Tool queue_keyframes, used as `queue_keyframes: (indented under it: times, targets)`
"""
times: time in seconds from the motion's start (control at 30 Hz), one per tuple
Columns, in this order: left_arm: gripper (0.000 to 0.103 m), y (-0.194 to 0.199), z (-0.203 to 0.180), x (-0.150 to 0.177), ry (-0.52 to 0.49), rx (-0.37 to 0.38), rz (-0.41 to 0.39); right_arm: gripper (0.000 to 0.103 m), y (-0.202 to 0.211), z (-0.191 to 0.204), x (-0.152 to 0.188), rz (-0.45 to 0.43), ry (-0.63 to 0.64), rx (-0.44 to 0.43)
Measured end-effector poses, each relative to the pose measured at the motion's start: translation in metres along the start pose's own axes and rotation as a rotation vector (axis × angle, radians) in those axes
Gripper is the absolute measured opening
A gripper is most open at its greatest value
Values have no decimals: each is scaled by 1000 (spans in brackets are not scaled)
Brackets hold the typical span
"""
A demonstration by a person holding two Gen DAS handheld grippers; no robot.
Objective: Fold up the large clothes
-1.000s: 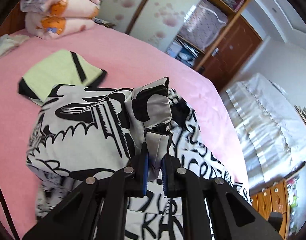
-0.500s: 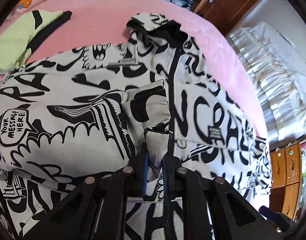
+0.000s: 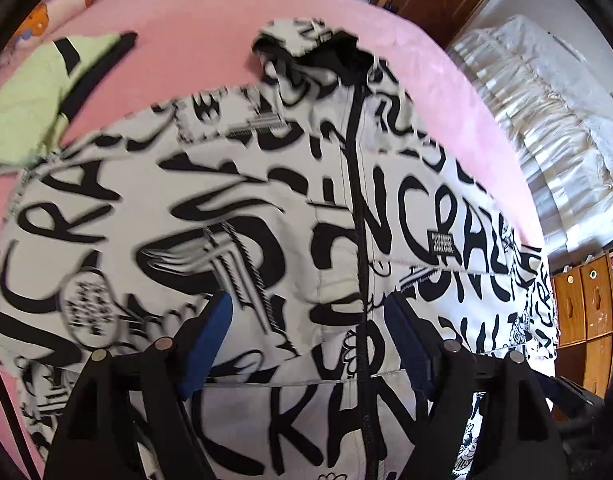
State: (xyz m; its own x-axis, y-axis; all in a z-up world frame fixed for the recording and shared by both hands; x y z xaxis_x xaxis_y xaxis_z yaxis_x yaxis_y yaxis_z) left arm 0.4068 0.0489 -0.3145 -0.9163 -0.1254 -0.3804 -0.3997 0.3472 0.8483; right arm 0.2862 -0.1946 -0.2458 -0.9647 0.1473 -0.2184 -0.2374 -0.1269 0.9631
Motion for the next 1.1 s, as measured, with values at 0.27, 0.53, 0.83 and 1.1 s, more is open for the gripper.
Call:
queue_keyframes:
  times: [0.27, 0.53, 0.83, 1.1]
  targets:
    - [77, 61, 68, 18, 59, -171, -51, 86, -30, 31, -11, 112, -88, -205]
    - [77, 95, 165, 81, 256, -317, 19, 62, -74, 69, -11, 230, -184, -306]
    - [77, 86, 240, 122, 399, -362, 83, 45, -111, 96, -28, 267, -210, -314]
    - [77, 75, 268, 119, 393, -350, 28, 13, -126, 91, -45, 231, -268, -303]
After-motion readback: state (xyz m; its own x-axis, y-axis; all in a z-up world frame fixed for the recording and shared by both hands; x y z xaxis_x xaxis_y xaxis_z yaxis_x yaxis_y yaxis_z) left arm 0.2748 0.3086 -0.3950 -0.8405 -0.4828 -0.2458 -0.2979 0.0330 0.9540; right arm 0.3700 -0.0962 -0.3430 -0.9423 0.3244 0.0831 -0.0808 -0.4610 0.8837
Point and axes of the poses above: each gripper's, at about its wrist camera, not at the fingertips, and y roughly against the way its jaws point, z to its left, x to its underside, the point moved 3 cm from there along -y, roughly the way its jaws point, and after that the axes turned 4 degrees about x, right-handed, at the moved point
